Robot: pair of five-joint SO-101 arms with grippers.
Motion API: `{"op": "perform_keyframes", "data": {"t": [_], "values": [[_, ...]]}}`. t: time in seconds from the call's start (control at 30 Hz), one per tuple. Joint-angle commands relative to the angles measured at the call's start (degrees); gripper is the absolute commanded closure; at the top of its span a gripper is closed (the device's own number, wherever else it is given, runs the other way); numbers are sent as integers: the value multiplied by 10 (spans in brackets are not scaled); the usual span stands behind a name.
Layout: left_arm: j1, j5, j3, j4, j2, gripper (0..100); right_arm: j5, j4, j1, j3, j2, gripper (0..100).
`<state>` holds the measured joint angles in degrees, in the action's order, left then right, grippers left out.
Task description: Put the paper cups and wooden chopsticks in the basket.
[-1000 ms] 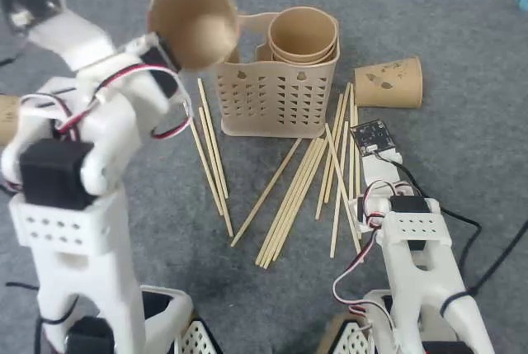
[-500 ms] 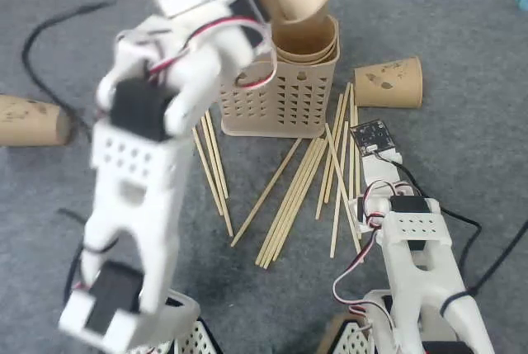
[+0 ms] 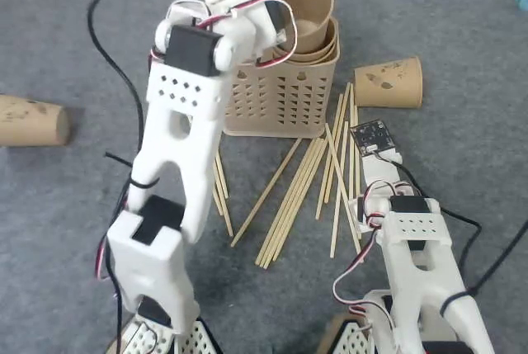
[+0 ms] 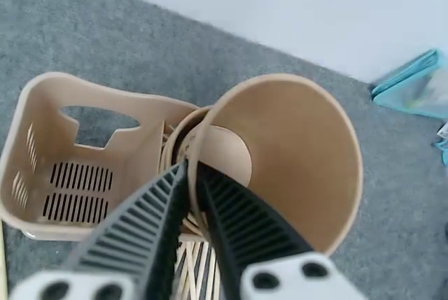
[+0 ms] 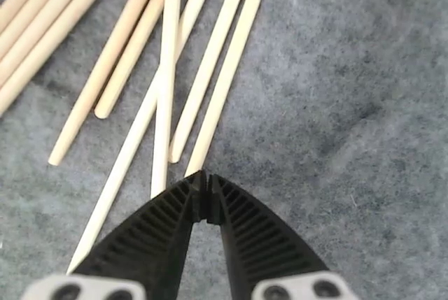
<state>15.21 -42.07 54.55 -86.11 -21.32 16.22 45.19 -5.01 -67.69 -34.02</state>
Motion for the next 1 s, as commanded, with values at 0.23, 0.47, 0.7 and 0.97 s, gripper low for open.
{"op": "perform_keyframes", "data": {"t": [0.23, 0.47, 0.7, 0.97], "values": [[-4, 31, 57, -55, 18, 701, 13, -11, 6, 5, -6, 991], [-62, 34, 124, -132, 96, 730, 13, -9, 7, 5, -6, 991], [-309, 65, 82, -142, 127, 758, 13, -7, 6, 5, -7, 991], [-527, 86, 23, -88, 54, 757, 13, -7, 5, 5, -6, 991]]}}
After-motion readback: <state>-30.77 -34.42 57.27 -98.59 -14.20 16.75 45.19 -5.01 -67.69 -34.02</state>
